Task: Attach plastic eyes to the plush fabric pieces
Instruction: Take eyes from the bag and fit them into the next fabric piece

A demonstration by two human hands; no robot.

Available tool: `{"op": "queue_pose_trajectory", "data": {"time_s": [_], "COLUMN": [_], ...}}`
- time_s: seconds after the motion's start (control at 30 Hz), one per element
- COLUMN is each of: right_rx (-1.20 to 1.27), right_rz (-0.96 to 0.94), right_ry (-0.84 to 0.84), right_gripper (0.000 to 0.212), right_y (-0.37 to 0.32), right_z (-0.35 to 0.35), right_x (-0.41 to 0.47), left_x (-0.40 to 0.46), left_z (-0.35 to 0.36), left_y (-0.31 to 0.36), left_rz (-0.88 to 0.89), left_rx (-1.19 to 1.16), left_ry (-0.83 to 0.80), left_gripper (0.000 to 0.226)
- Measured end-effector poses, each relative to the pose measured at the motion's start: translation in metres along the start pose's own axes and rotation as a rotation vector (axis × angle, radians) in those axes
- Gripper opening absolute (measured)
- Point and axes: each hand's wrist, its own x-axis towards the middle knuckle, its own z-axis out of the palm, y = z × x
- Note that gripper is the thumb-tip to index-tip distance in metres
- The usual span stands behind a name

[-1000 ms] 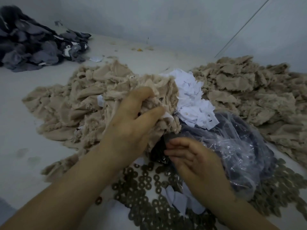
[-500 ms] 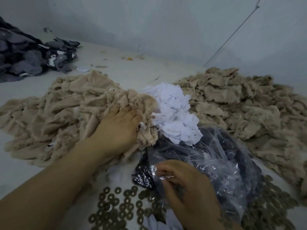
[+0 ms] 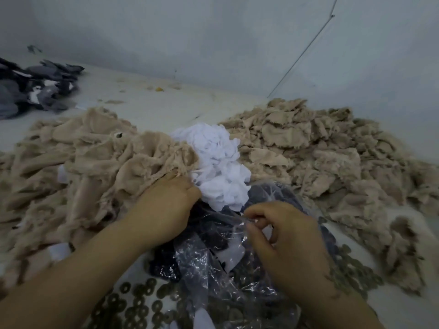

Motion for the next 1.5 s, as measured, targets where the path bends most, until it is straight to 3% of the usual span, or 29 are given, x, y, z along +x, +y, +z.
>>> {"op": "queue_pose_trajectory", "data": {"time_s": [0.13, 0.23, 0.4, 0.57, 0.67, 0.83, 0.97, 1.03, 1.17, 1.3, 1.5], "right_rx": [-0.102, -0.224, -0.399, -0.354, -0.300, -0.368, -0.442, -0.479, -0.432, -0.393, -0.337], "right_rz": [0.050, 0.199, 0.507, 0.551, 0.600, 0.620, 0.610, 0.703, 0.885, 0.947, 0.874], "right_ry": [0.055, 0.017, -0.231, -0.302, -0.225, -0.096, 0.008, -0.038, -0.269, -0.388, -0.448], "right_gripper": [0.013, 0.009, 0.039, 0.044, 0.052, 0.037, 0.077, 0.101, 0.128, 0.139, 0.147], "right_y": [0.027, 0.050, 0.080, 0.092, 0.093, 0.110, 0.141, 0.160, 0.198, 0.224, 0.240], "right_z": [-0.012, -0.014, -0.017, -0.021, -0.023, -0.024, -0.027, -0.029, -0.034, -0.030, -0.009], "right_x": [0.009, 0.016, 0.015, 0.014, 0.017, 0.046, 0.083, 0.105, 0.150, 0.176, 0.199], "left_x": [0.015, 0.033, 0.079, 0.146, 0.185, 0.234, 0.265, 0.275, 0.292, 0.311, 0.349], "left_z": [-0.004, -0.006, 0.002, 0.016, 0.027, 0.047, 0.060, 0.066, 0.080, 0.086, 0.092], "left_y": [0.029, 0.060, 0.106, 0.142, 0.151, 0.138, 0.118, 0.111, 0.108, 0.093, 0.065], "left_rz": [0.161, 0.272, 0.438, 0.355, 0.203, -0.047, -0.275, -0.337, -0.366, -0.307, -0.229], "left_rx": [-0.003, -0.136, -0.326, -0.459, -0.537, -0.502, -0.425, -0.462, -0.558, -0.381, -0.378], "left_ry": [0.272, 0.241, 0.184, -0.055, -0.116, -0.270, -0.460, -0.508, -0.337, -0.190, -0.337], "left_gripper": [0.018, 0.027, 0.024, 0.039, 0.056, 0.096, 0.122, 0.129, 0.134, 0.142, 0.138]}}
